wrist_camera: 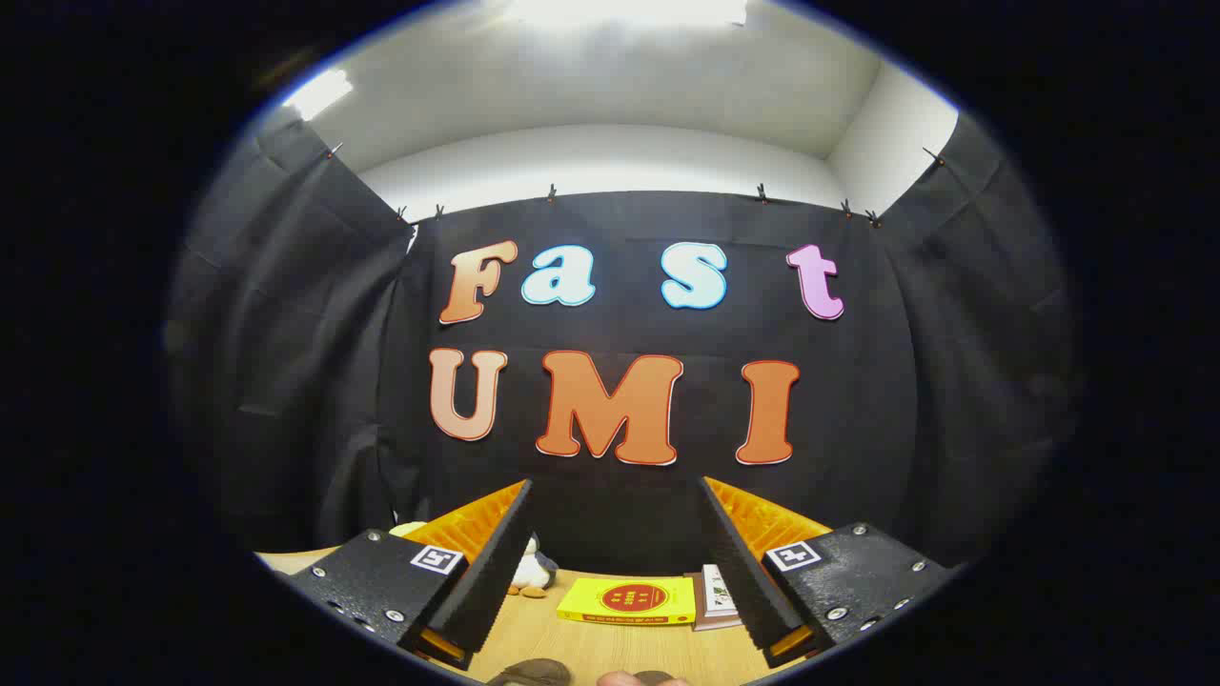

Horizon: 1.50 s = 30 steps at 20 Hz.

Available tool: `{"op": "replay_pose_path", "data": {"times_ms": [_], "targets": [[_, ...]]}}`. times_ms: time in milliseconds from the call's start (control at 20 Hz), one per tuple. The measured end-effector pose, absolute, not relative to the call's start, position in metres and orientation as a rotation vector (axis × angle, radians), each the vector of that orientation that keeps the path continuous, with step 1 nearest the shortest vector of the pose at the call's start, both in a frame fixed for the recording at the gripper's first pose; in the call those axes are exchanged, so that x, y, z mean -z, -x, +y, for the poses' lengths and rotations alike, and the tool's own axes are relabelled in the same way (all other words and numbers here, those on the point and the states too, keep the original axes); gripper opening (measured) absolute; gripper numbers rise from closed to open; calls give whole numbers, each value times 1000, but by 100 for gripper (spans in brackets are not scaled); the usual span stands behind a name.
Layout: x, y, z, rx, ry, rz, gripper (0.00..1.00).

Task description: Open the storage box then place both shoes into the box .Put the left shoe in first, then the right shoe, with the right side of both shoes facing outward in a uniform manner.

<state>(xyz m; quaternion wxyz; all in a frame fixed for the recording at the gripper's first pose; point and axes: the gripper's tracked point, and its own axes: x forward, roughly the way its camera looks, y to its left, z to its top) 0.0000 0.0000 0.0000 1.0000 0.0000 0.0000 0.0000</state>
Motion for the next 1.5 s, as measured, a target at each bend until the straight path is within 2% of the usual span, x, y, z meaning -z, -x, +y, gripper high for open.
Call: {"op": "replay_pose_path", "data": {"times_ms": [800, 1150, 1500], "targets": [[-7, -4, 45, -53, -44, 15, 99], [60, -3, 93, -175, -189, 228, 99], [143, 16, 152, -311, -375, 551, 98]]}}
